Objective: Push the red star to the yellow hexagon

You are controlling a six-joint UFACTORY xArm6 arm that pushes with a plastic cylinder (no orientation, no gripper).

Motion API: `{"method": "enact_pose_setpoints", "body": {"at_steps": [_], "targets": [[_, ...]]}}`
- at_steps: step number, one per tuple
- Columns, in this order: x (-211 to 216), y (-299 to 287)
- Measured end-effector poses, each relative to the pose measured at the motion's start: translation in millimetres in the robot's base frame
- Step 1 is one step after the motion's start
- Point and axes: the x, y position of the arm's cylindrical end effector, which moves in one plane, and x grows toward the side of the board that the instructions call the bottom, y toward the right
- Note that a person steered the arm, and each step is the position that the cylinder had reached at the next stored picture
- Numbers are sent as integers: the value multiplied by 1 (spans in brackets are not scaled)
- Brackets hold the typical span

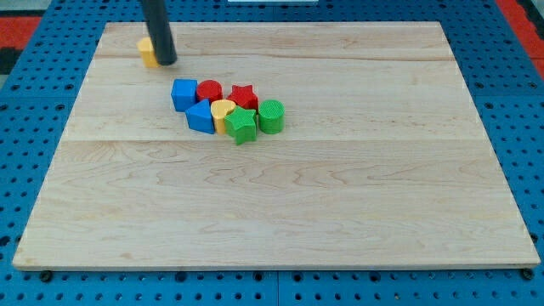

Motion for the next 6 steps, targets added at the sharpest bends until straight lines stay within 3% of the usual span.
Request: {"method": "enact_pose_setpoints", "body": {"at_steps": [1, 2, 3, 4, 5, 6], "targets": [[-33, -14], [-7, 17], [11, 134], [64, 218], [127, 227], [153, 211]]}}
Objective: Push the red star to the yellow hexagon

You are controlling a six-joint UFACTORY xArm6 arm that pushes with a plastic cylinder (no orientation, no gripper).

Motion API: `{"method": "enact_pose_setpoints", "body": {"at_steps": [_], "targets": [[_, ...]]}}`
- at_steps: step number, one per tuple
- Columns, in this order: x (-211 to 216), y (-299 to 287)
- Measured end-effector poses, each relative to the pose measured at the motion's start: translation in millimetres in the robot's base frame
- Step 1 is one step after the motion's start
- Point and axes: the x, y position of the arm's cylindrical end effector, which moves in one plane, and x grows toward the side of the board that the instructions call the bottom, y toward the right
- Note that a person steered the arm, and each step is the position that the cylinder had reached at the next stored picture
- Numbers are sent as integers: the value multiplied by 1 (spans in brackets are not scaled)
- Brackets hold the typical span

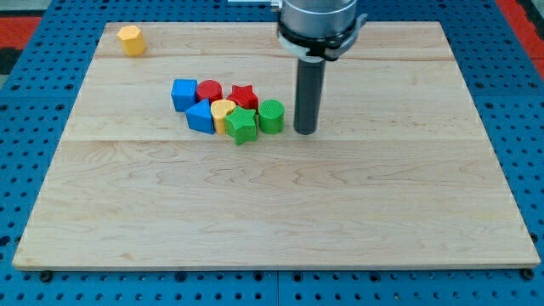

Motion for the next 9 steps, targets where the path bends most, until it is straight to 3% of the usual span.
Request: {"method": "enact_pose_setpoints", "body": {"at_steps": [1, 2, 3, 6, 9], "targets": [[-23, -75], [-56, -93], [-84, -89], [-116, -58], [-172, -81]]}}
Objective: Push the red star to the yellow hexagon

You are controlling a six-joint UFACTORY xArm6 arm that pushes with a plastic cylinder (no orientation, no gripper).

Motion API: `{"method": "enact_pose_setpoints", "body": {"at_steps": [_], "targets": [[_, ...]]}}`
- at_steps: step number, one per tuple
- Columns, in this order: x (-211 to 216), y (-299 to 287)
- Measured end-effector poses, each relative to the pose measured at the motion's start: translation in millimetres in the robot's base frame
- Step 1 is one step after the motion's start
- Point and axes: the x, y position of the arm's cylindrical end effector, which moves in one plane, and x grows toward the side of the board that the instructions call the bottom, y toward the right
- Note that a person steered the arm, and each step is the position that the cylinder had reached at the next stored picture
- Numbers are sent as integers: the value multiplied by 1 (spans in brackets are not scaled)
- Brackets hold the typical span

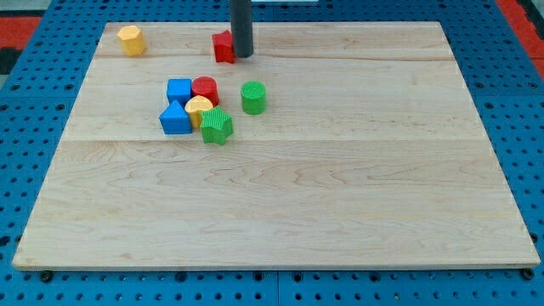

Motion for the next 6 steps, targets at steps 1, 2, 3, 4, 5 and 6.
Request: {"method": "enact_pose_setpoints", "body": {"at_steps": [1, 2, 3, 4, 5, 6], "targets": [[-20, -2], [-22, -11], [-12, -37], [-12, -65], [-12, -95], [-8, -102]]}}
